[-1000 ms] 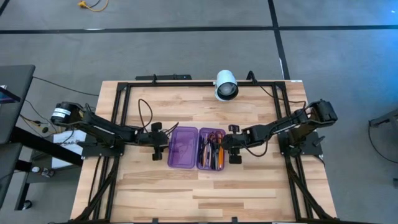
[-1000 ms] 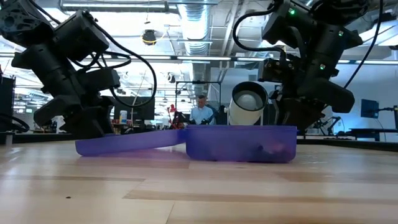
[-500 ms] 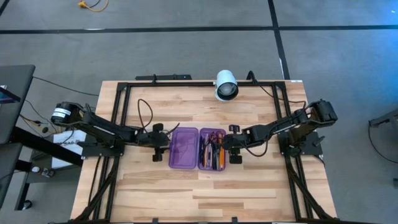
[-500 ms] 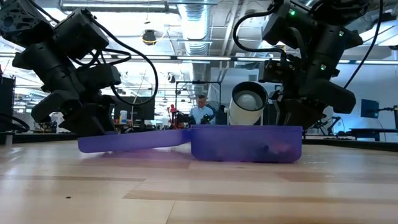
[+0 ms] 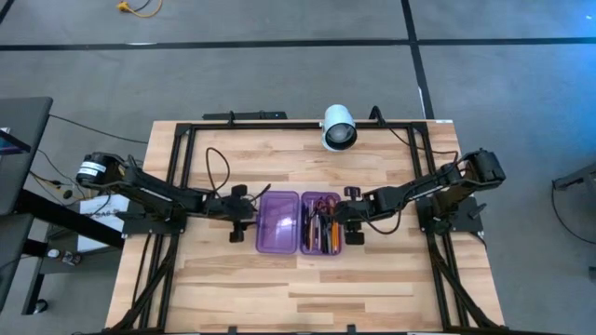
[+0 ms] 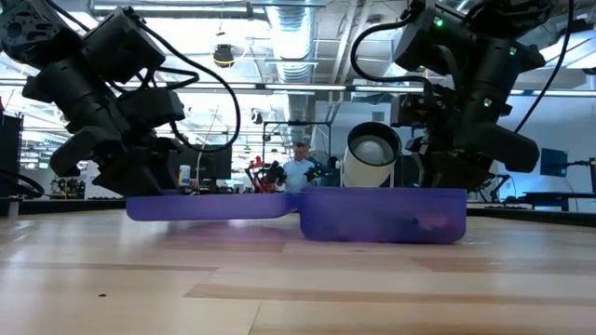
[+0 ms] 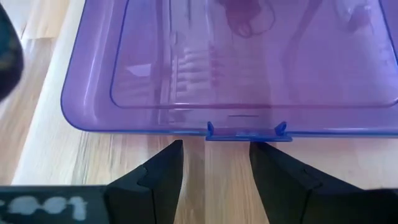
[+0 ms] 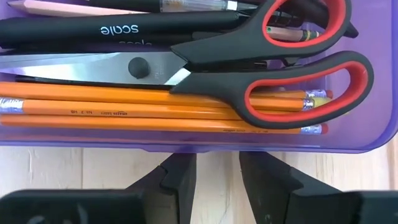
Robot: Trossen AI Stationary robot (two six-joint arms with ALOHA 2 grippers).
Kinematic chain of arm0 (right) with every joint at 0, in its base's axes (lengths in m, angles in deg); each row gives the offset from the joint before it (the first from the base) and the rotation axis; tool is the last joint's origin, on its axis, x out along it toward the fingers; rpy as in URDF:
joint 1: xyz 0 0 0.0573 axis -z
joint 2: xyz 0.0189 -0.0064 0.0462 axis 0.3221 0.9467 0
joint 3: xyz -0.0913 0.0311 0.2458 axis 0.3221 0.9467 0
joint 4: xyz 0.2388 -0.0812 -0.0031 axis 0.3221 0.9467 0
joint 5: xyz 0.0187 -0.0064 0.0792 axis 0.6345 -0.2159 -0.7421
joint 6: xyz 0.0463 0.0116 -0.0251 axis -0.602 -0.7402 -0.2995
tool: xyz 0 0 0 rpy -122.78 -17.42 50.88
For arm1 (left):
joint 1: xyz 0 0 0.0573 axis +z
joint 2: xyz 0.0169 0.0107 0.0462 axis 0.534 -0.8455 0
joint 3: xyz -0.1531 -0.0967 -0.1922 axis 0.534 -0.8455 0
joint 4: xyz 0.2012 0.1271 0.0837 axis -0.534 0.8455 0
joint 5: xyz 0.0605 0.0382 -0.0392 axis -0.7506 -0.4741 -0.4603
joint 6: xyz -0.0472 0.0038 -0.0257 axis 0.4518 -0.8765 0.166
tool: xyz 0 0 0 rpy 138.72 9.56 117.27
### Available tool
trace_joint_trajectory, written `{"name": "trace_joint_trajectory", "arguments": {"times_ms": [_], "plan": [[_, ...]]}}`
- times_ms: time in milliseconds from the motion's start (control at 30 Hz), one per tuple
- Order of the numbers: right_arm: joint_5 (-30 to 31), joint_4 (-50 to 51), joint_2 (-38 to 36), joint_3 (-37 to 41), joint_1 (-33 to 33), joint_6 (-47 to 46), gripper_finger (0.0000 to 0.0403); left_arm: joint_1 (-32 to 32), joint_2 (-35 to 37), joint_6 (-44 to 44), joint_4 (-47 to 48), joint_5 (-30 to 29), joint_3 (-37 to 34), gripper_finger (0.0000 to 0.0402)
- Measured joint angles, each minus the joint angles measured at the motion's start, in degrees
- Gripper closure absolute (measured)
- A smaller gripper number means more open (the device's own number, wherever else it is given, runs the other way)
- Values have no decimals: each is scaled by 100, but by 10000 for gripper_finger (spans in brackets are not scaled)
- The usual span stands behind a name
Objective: Pick & place school supplies into a supply box
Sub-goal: Close the purple supply box
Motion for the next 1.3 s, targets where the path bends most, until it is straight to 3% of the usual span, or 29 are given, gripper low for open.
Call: {"name": "trace_joint_trajectory", "arguments": {"times_ms": [400, 700, 1300], "plan": [[0, 143, -1, 0, 0, -12, 285, 0, 24, -242, 167, 0, 243, 226], [-2, 198, -2, -2, 0, -15, 285, 0, 504, -201, 657, -19, 302, 226], [-6, 131, -2, 0, 8, -6, 285, -1, 964, -332, 402, -37, 295, 226]]}}
